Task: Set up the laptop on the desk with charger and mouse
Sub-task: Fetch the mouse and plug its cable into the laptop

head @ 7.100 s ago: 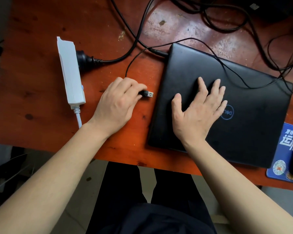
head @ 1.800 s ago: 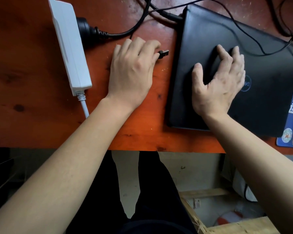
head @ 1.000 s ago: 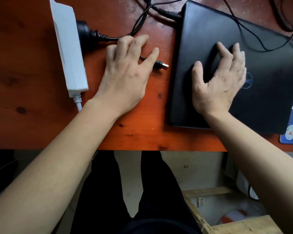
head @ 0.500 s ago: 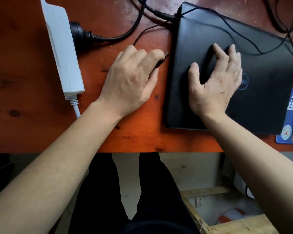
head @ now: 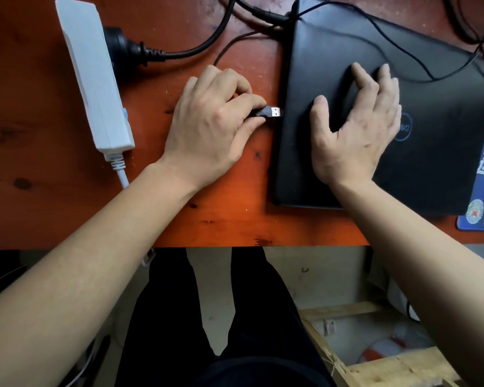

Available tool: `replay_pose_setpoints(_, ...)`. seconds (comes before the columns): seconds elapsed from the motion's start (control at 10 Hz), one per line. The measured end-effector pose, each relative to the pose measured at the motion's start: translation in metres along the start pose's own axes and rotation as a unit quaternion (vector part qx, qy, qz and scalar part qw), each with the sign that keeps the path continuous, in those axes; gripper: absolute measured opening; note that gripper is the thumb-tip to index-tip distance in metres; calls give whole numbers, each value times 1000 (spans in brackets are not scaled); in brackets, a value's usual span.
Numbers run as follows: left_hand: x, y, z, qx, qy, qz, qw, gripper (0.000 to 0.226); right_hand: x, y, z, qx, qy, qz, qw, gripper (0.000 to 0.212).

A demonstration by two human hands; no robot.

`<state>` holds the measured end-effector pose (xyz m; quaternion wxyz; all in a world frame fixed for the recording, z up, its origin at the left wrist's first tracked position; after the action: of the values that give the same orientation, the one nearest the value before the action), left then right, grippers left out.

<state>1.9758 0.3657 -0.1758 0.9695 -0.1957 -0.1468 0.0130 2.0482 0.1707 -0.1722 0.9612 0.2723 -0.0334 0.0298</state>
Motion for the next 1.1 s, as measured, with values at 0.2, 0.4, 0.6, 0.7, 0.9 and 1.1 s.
replay_pose_setpoints(0.2, 1, 1, -4, -8, 31, -2, 999, 22, 0, 0, 0, -3, 5, -1, 1000, 66)
replay_pose_setpoints(0.4, 4, -12, -1, 13, 81, 9, 997, 21, 0, 0, 0, -3, 6, -1, 1000, 66)
replay_pose_setpoints(0.6, 8, -24, -1, 105, 118, 42, 987, 13, 1, 0, 0, -4, 7, -1, 1000, 66)
replay_pose_setpoints(0.7, 4, -12, -4, 0, 117, 103, 988, 16, 0, 1, 0, -4, 6, -1, 1000, 66)
replay_pose_setpoints(0.9, -3, -8, -5, -64, 86, 139, 984, 17, 0, 1, 0, -2, 4, -1, 1000, 66)
replay_pose_setpoints(1.1, -7, -9, -7, -65, 88, 66, 992, 20, 0, 1, 0, -3, 6, -1, 1000, 67)
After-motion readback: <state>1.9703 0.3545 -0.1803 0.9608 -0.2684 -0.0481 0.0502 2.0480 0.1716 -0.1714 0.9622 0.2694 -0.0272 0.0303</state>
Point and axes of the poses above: each hand's wrist, its own x-axis towards the middle knuckle, its own z-axis out of the back of the hand, y = z × x, the point moved 8 cm from there along x, towards the middle knuckle, and after that the axes turned 15 degrees about x, right-handed, at the moved point
